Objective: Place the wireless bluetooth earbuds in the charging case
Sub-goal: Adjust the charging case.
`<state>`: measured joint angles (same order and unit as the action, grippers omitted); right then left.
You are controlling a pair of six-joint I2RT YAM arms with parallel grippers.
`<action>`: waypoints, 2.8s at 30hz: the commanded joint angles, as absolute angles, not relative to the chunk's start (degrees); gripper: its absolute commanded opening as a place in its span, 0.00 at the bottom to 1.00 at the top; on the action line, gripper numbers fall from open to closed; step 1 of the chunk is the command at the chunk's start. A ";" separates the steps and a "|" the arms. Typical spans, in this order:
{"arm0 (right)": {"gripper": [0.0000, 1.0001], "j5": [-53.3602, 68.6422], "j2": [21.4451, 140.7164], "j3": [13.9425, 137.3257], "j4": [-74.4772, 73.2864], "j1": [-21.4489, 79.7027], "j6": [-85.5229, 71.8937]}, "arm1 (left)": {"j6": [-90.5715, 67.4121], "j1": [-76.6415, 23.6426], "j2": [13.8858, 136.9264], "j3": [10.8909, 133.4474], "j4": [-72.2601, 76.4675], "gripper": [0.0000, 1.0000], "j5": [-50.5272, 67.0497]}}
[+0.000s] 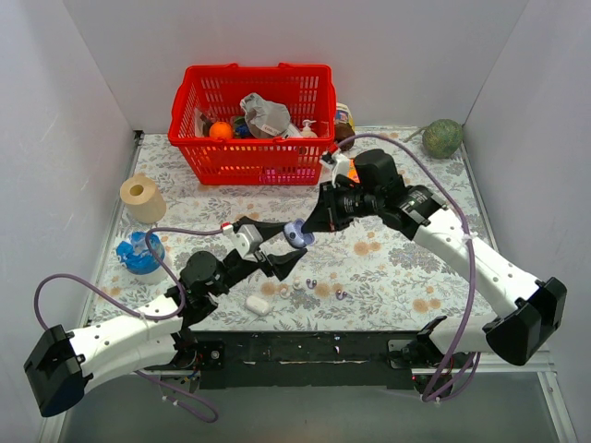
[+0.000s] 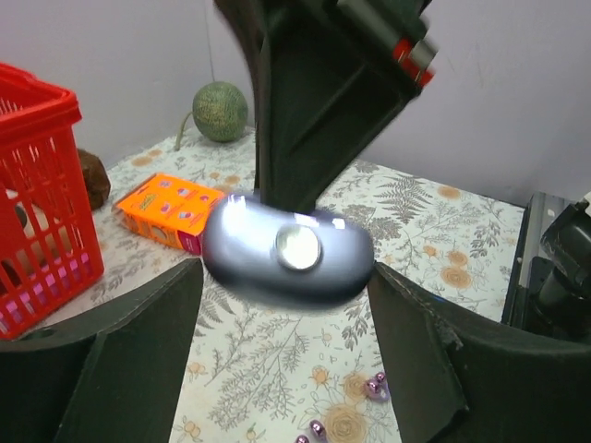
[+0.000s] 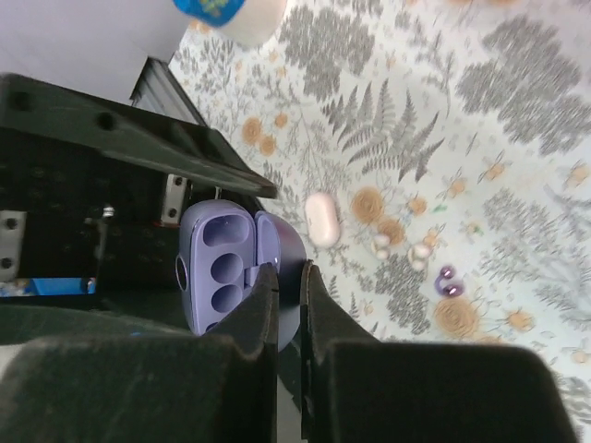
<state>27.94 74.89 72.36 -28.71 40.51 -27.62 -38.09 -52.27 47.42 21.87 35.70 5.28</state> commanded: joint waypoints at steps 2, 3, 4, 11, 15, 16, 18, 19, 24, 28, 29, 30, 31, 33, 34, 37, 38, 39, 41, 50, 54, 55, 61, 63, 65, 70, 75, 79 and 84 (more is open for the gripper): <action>0.01 22.06 71.72 83.58 -34.01 39.64 -17.32 | -42.45 -51.94 46.84 20.57 33.57 0.98 -1.47; 0.01 21.45 71.63 84.19 -34.62 39.64 -16.18 | -42.89 -51.94 46.93 20.65 33.40 0.98 -2.02; 0.01 19.79 71.46 85.59 -36.20 39.64 -15.65 | -43.06 -51.94 47.37 21.09 32.96 0.98 -2.63; 0.01 7.41 66.82 85.89 -37.63 44.19 -2.31 | -49.48 -51.86 47.73 27.41 20.59 0.98 -2.65; 0.01 -3.50 59.87 76.32 -32.02 53.33 9.91 | -54.40 -50.54 48.07 32.07 13.98 0.98 22.38; 0.01 -5.34 58.37 74.81 -31.21 54.48 12.89 | -55.80 -50.10 48.69 33.04 13.28 0.98 26.85; 0.01 -5.28 55.90 74.62 -32.07 56.33 14.58 | -56.34 -49.83 50.00 34.71 11.96 0.98 33.63; 0.01 -4.66 55.81 75.23 -32.86 56.60 15.02 | -56.34 -49.83 50.01 34.80 11.95 0.98 36.10; 0.01 -5.10 57.92 77.26 -37.00 58.26 14.77 | -55.73 -49.83 48.95 34.19 15.64 0.98 35.77; 0.01 -5.62 58.62 76.29 -36.04 60.38 13.80 | -54.32 -49.83 51.85 35.24 17.22 0.91 36.47; 0.01 -5.97 59.15 76.12 -36.04 60.90 13.89 | -54.06 -49.83 52.99 35.42 18.18 0.88 36.56; 0.01 -6.50 59.41 76.11 -36.04 61.60 13.89 | -53.88 -49.83 53.43 35.59 18.72 0.84 36.39; 0.01 -6.76 59.94 76.11 -36.21 62.05 13.89 | -53.70 -49.83 53.70 35.60 19.16 0.82 35.86; 0.01 -6.59 60.12 75.85 -35.60 63.10 13.62 | -53.00 -49.83 54.23 35.51 20.30 0.79 33.50; 0.01 -6.50 60.29 75.94 -35.42 63.37 13.45 | -52.56 -49.83 54.23 35.16 20.48 0.78 32.70; 0.01 -5.98 60.99 76.29 -35.51 64.07 13.18 | -51.68 -49.83 54.23 34.81 21.44 0.79 29.89; 0.01 -6.06 61.26 76.38 -35.59 64.16 13.18 | -51.51 -49.83 54.14 34.89 21.62 0.79 29.62; 0.01 -6.06 61.43 76.29 -35.86 64.42 13.27 | -51.50 -49.83 54.14 34.81 21.97 0.79 29.27; 0.01 -6.15 61.70 75.59 -35.77 64.77 13.27 | -51.15 -49.83 54.23 34.98 22.41 0.77 29.36; 0.01 -5.71 61.87 74.18 -35.24 65.65 13.62 | -49.84 -49.75 56.07 35.86 21.88 0.53 30.40; 0.01 -5.54 62.05 74.53 -35.60 65.83 14.41 | -49.57 -49.75 56.51 36.04 21.53 0.33 31.38; 0.01 -5.45 62.14 74.62 -35.68 65.83 14.41 | -49.57 -49.75 56.51 35.95 21.62 0.28 31.55; 0.01 -4.75 62.23 74.71 -35.95 65.83 14.59 | -49.75 -49.75 56.51 35.60 22.50 0.14 31.82; 0.01 -4.40 62.23 74.53 -35.95 65.83 14.41 | -50.01 -49.66 56.51 35.68 22.50 0.23 31.38; 0.01 -4.31 62.23 74.44 -36.04 65.83 14.33 | -50.19 -49.75 56.51 35.77 22.50 0.40 31.38; 0.01 -4.39 62.23 74.62 -36.04 65.92 14.15 | -50.80 -49.75 56.95 35.86 22.50 0.44 31.99; 0.01 -4.13 62.40 74.79 -36.12 65.92 14.15 | -50.98 -49.75 56.95 35.42 23.20 0.24 32.69; 0.01 -4.04 62.58 74.53 -36.12 66.01 14.24 | -51.33 -49.75 57.13 35.16 24.08 0.08 33.05; 0.01 -4.30 62.75 74.44 -36.39 66.09 14.24 | -51.59 -49.75 56.78 34.72 24.78 0.00 33.05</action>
